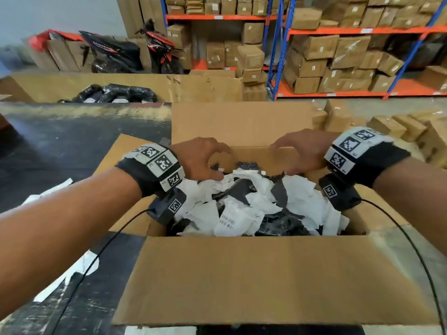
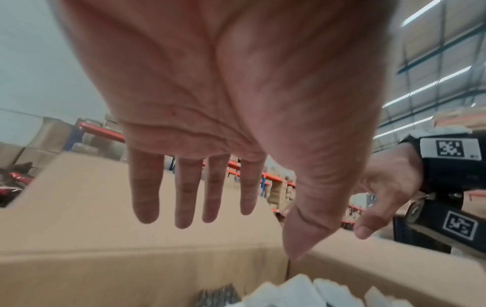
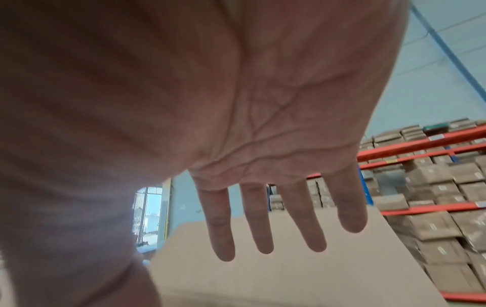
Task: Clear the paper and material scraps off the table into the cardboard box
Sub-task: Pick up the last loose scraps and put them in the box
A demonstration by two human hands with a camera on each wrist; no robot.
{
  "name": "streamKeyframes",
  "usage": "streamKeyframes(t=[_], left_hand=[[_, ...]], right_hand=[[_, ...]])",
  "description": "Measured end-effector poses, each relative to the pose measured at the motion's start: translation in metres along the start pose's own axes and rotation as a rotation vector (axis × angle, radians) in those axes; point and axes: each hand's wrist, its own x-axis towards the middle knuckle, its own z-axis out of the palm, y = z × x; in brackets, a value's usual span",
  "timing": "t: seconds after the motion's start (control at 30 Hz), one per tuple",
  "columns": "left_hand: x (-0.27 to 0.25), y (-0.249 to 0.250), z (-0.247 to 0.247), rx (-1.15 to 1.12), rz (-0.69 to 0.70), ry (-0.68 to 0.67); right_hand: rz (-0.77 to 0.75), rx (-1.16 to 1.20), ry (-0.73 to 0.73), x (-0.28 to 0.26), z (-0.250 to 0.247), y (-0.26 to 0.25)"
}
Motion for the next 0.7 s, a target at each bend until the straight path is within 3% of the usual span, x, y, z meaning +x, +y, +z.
streamKeyframes(t=[0.17, 0.37, 0.53, 0.7], left_hand=[[-0.09, -0.023, -0.024, -0.025, 0.097, 0.215], [-0.222, -0.083, -0.018, -0.072, 0.068, 0.33], [-0.322, -0.146, 0.022, -0.111, -0.064, 0.362], [-0.405, -0.208, 0.095, -0.228, -0.338, 0.3]], right_hand=[[-0.047, -0.03, 0.157, -0.052, -0.038, -0.08], [-0.267, 0.079, 0.299, -0.088, -0.039, -0.22], [-0.488, 0.218, 0.333, -0.085, -0.004, -0.336], [-0.631, 0.394, 0.282, -0.058, 0.069, -0.437]])
